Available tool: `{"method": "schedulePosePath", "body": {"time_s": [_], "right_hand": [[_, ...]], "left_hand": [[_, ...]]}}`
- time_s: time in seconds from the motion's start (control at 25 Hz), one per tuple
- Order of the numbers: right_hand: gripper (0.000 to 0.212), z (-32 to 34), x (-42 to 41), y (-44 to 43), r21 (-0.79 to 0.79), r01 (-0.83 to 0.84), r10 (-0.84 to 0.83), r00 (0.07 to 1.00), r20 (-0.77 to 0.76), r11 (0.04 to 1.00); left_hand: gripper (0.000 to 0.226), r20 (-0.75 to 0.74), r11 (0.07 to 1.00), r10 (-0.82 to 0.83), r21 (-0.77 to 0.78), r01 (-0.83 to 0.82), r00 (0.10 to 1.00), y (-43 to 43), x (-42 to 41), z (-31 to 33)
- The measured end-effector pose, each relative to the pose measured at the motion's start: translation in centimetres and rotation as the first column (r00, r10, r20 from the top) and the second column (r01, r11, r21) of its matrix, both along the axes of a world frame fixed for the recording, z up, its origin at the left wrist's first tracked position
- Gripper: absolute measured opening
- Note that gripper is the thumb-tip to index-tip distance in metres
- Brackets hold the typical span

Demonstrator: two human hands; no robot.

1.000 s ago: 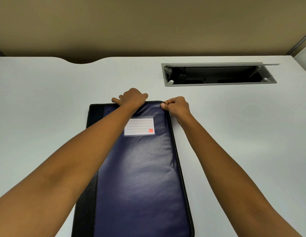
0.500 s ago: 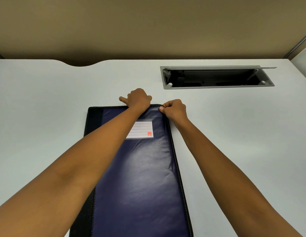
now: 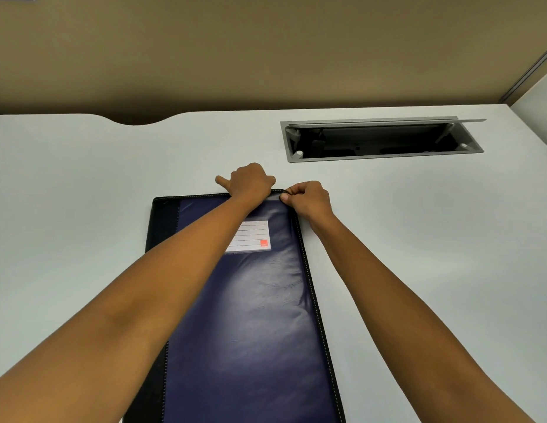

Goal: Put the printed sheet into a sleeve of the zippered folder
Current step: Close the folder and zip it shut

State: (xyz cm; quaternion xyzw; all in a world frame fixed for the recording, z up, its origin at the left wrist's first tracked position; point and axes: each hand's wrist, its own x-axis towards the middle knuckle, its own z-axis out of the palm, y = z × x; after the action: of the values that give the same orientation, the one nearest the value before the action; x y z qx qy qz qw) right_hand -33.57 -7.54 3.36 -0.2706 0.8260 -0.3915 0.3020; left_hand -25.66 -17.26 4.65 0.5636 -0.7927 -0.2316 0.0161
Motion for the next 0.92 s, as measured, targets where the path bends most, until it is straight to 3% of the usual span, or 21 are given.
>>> {"method": "schedulePosePath", "body": {"time_s": [0.2,0.92], "right_hand": [[0.007,0.0,-0.1,0.0,-0.039,0.017,-0.015,0.998,0.058,0.999],[0.016,-0.1,0.0,-0.3,-0.049,0.035,-0.027,0.988,0.153,0.998]], "left_hand": [[0.028,0.031,0.996,0.07,0.048,-0.071,0.997,-2.4,3.2,0.0],[0.035,0.101,0.957,0.29,-0.031,-0.289,0.952,-7.6,16.0,-0.5]]}}
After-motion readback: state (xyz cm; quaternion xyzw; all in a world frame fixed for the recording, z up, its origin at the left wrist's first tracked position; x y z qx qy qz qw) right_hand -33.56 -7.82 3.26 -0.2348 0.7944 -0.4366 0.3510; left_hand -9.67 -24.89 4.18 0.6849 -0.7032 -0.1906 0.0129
